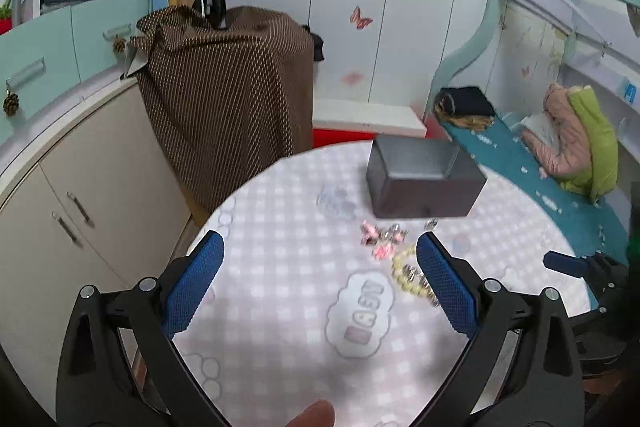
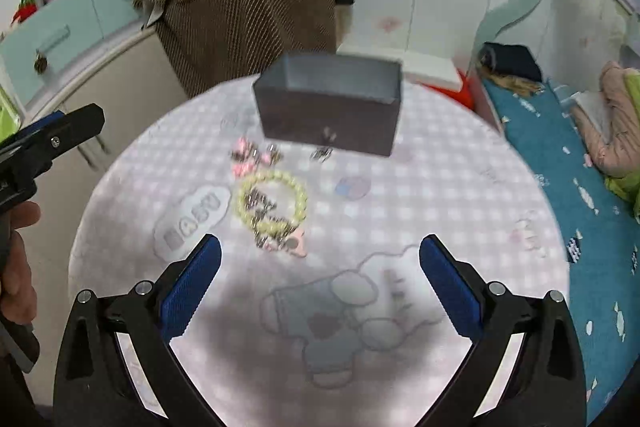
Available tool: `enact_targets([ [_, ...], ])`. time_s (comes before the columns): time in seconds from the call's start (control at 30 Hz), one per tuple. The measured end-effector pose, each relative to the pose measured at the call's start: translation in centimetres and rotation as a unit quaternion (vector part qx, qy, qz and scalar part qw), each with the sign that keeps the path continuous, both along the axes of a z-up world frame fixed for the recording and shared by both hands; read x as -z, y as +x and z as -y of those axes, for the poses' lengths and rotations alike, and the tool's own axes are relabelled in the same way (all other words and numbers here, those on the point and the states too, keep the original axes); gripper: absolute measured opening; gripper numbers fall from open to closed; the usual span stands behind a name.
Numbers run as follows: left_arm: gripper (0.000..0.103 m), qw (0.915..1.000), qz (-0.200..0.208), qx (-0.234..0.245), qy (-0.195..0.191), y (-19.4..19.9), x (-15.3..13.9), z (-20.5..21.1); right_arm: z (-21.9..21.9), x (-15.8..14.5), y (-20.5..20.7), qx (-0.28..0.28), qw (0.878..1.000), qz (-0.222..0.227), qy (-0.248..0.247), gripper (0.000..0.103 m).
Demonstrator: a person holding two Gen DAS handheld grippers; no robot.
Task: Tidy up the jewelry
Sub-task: 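Withdraw both tools from the box back toward the remaining jewelry, then grasp the pink bunny charm with the left tool while the right tool grasps the pink heart charm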
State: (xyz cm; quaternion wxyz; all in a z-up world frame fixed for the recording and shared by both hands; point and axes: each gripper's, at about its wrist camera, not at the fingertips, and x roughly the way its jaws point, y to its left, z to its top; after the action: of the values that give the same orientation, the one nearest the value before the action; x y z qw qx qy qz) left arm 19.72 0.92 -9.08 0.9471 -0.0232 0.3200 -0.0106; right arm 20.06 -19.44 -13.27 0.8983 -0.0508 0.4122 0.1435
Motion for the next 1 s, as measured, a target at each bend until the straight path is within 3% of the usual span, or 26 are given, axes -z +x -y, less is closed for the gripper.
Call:
enact_targets([
  [0.07,0.097,1.0000,-0.008,0.002,-0.001,0.0,0.7,0.1,-0.3,1.2,0.5,-0.006,1.000,-0.012,-0.006,0.093],
  [0.23,0.097,0.9995,-0.028,0.011,0.002,0.2,2.3,0.7,-0.7,3.2,1.6,-0.015,0.999,-0.035,-0.012,0.067],
  [0.47,0.097,0.9991,-0.040,0.013,0.002,0.7,3.1,1.0,-1.3,4.3,2.3,-0.034,0.999,-0.040,-0.014,0.064],
  [0.67,0.097,0.9989,-0.045,0.014,0.002,1.1,3.3,1.0,-1.7,5.1,2.3,-0.051,0.998,-0.027,-0.031,0.043],
  [0.73,0.097,0.9987,-0.049,0.013,0.000,1.2,3.5,1.0,-1.5,5.0,2.4,-0.056,0.998,-0.023,-0.028,0.023],
  [0.77,0.097,0.9987,-0.050,0.014,0.000,1.3,3.5,1.0,-1.4,5.0,2.4,-0.057,0.998,-0.021,-0.028,0.020],
  [1.0,0.097,0.9983,-0.055,0.020,0.002,1.5,4.0,1.4,-0.1,4.7,2.3,-0.056,0.998,-0.021,-0.006,0.019],
])
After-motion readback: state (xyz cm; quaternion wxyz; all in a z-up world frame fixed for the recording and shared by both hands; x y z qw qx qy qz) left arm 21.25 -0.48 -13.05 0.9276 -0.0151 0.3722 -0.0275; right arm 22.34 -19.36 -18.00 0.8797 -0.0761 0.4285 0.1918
